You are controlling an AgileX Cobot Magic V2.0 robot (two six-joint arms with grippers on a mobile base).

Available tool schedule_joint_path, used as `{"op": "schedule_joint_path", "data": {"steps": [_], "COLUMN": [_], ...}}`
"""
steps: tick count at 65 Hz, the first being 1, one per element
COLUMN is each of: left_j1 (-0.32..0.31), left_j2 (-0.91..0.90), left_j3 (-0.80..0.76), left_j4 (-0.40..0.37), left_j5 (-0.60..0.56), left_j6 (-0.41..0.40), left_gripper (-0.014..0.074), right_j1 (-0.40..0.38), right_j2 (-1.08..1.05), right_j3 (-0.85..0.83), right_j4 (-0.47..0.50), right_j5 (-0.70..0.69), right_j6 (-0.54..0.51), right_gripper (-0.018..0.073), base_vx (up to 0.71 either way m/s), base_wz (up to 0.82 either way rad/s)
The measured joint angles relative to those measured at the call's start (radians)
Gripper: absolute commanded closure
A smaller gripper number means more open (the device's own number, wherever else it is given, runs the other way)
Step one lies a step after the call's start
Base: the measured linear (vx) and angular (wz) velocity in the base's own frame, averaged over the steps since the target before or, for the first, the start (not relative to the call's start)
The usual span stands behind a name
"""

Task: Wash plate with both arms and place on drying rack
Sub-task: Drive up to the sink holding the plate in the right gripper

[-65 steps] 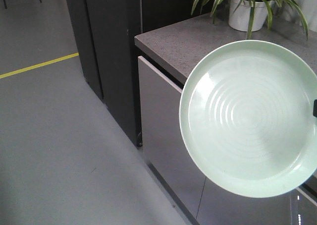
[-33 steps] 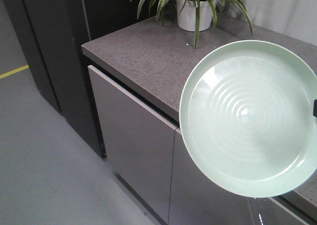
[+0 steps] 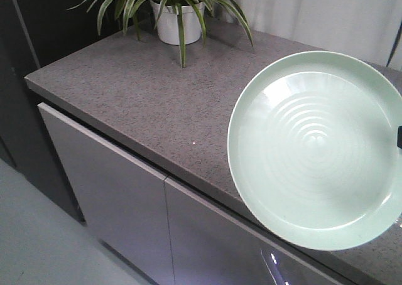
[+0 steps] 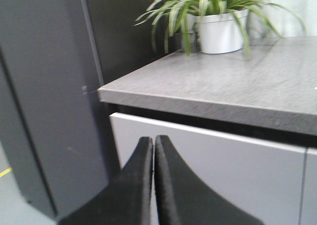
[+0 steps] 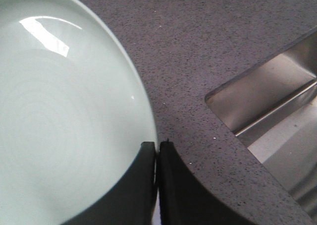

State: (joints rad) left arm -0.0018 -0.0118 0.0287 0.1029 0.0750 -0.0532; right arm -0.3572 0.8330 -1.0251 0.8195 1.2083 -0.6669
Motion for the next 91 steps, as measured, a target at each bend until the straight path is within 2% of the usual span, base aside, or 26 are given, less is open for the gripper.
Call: {"op": "schedule_joint_path", "data": {"steps": [91], "left_j1": [0.0], "left_j2": [0.0], "left_j3": [0.0], "left_j4": [0.0], "left_j5": [0.0], "left_j6": [0.0], "left_gripper": [0.0602], "right_j1": [0.0], "right_j2": [0.0], "right_j3": [0.0], "right_j4": [0.0], "right_j5": [0.0], "right_j6": [0.0], "right_gripper": [0.057], "base_vx": [0.08], "base_wz": [-0.32]}}
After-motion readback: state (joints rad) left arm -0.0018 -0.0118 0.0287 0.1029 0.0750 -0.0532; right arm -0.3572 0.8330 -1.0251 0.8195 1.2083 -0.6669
